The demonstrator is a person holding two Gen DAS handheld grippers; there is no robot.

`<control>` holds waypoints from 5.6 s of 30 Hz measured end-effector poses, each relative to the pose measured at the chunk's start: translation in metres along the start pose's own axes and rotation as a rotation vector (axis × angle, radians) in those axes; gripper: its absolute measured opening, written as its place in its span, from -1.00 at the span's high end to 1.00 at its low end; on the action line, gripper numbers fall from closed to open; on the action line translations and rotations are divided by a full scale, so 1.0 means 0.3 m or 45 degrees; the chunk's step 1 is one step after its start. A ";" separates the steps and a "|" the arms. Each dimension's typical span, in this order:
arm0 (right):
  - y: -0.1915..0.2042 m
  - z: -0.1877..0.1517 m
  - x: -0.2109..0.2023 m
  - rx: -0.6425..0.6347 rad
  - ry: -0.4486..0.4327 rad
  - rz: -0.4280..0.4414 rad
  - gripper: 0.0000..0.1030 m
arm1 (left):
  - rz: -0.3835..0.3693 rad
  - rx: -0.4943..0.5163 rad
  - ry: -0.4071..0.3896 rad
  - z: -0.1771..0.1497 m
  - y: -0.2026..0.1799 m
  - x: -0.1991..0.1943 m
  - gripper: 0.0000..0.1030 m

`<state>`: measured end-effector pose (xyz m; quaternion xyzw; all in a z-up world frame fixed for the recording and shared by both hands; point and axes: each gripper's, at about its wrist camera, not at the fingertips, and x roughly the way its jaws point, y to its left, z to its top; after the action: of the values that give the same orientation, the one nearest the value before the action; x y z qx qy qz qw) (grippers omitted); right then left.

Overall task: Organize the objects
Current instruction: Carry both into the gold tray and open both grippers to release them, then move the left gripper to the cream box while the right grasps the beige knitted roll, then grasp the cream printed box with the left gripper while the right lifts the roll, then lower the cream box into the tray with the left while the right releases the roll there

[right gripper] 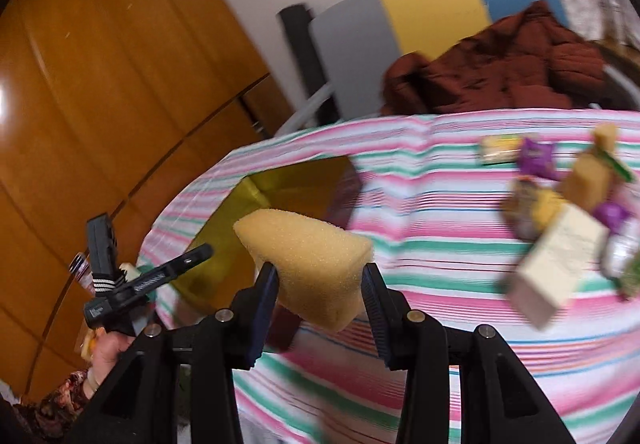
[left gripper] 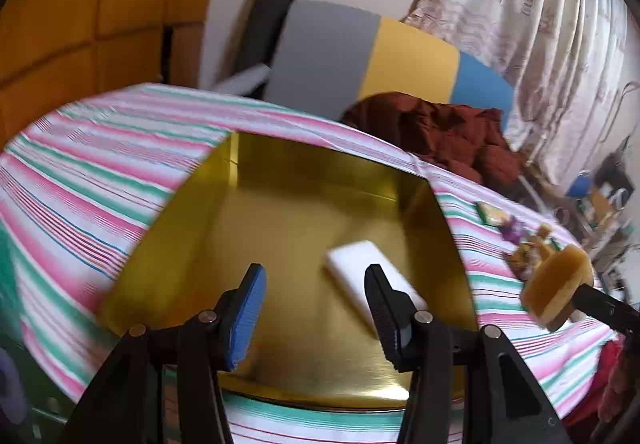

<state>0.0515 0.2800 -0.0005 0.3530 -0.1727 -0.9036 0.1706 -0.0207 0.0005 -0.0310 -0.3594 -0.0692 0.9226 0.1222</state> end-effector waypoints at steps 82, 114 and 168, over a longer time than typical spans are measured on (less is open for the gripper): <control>-0.960 -0.083 -0.355 0.243 0.162 -0.928 -0.21 | -0.492 0.488 0.347 -0.261 -0.741 -0.010 -0.08; -0.945 -0.035 -0.513 0.474 -0.039 -0.916 -0.20 | -0.496 0.792 0.333 -0.269 -1.200 0.341 0.01; -0.319 -0.068 -0.214 -0.014 -0.072 -0.439 -0.20 | 0.090 -0.162 0.145 0.006 0.178 0.067 0.02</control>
<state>0.0924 0.3882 -0.0188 0.3507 -0.1095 -0.9300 0.0102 -0.0457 -0.0453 -0.0542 -0.4206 -0.1077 0.8981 0.0701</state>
